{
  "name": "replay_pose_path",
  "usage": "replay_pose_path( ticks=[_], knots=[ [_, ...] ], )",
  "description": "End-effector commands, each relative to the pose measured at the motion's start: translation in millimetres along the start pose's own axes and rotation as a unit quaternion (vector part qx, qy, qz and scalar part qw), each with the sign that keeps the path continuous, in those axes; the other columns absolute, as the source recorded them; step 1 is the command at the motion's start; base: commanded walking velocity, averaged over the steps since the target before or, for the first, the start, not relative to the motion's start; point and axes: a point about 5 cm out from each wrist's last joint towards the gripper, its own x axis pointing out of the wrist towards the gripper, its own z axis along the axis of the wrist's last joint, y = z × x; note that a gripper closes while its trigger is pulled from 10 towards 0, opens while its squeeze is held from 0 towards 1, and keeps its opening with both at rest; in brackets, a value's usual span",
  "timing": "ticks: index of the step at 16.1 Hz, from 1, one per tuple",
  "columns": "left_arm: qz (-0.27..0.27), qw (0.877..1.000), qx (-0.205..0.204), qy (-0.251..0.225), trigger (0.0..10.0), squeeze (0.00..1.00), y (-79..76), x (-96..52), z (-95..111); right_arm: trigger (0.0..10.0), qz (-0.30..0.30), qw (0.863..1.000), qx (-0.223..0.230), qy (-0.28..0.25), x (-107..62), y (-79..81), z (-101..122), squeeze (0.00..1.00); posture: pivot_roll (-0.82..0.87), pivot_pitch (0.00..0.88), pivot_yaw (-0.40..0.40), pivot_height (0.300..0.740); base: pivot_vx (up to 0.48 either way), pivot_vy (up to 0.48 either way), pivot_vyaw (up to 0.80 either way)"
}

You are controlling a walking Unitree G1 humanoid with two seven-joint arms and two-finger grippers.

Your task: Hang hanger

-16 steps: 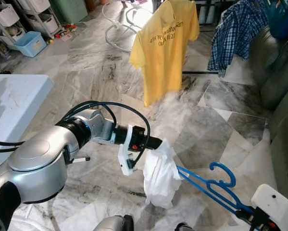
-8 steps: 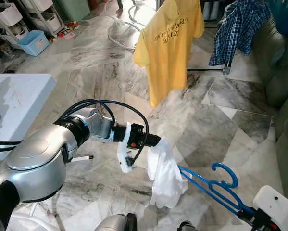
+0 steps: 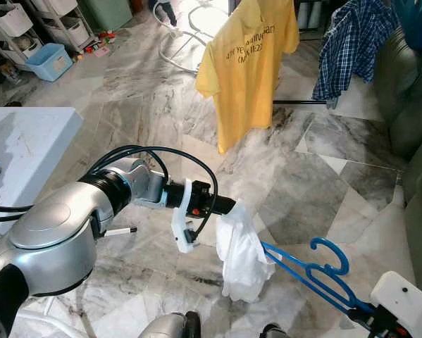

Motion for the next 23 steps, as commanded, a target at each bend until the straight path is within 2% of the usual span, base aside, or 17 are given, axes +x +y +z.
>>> replay_pose_path(
  ticks=[1,3,4,5,6,9,10,15,20,23],
  knots=[
    [-0.006,1.0,0.007,0.005,10.0,0.0,3.1,-4.5,-6,10.0,0.005,1.0,0.001,-0.004,-0.1,3.1,0,0.0,-0.04,0.2,0.163,0.74,0.0,0.0,0.0],
    [-0.006,1.0,0.007,0.005,10.0,0.0,3.1,-4.5,-6,10.0,0.005,1.0,0.001,-0.004,-0.1,3.1,0,0.0,-0.04,0.2,0.163,0.74,0.0,0.0,0.0],
    [-0.01,1.0,-0.005,0.014,10.0,0.0,1.0,-4.3,-5,10.0,-0.052,0.998,0.004,0.023,1.9,2.7,-12,0.0,-0.04,0.201,0.161,0.74,0.0,0.0,0.0],
    [-0.013,0.999,-0.02,0.025,10.0,0.0,-1.5,-3.8,-4,10.0,-0.13,0.99,-0.001,0.063,2.3,-0.4,-27,0.0,-0.05,0.201,0.163,0.74,0.0,0.0,0.0],
    [-0.014,0.999,-0.023,0.028,10.0,0.0,-1.8,-4.0,-4,10.0,-0.154,0.985,-0.009,0.082,-1.0,-4.1,-32,0.0,-0.05,0.201,0.163,0.74,0.0,0.0,0.0],
    [-0.014,0.999,-0.021,0.031,10.0,0.0,-1.3,-4.4,-5,10.0,-0.176,0.979,-0.018,0.103,-11.7,-12.2,-35,0.0,-0.05,0.197,0.162,0.74,0.0,0.0,0.0],
    [-0.014,0.999,-0.021,0.032,10.0,0.0,-1.2,-4.2,-5,10.0,-0.179,0.978,-0.019,0.104,-11.7,-11.8,-36,0.0,-0.05,0.197,0.162,0.74,0.0,0.0,0.0],
    [-0.008,1.0,-0.018,0.007,10.0,0.0,-0.2,-0.9,0,10.0,-0.175,0.983,-0.033,0.039,0.7,-8.3,-17,0.0,-0.05,0.202,0.166,0.74,0.0,0.0,0.0],
    [-0.001,1.0,-0.017,-0.015,10.0,0.0,1.3,7.4,6,10.0,-0.086,0.996,-0.023,-0.02,8.4,2.4,1,0.0,-0.06,0.206,0.165,0.74,0.0,0.0,0.0],
    [0.007,0.999,-0.019,-0.025,10.0,0.0,2.9,12.0,9,10.0,-0.056,0.998,-0.023,-0.011,9.6,5.3,0,0.0,-0.06,0.207,0.162,0.74,0.0,0.0,0.0]
  ],
)
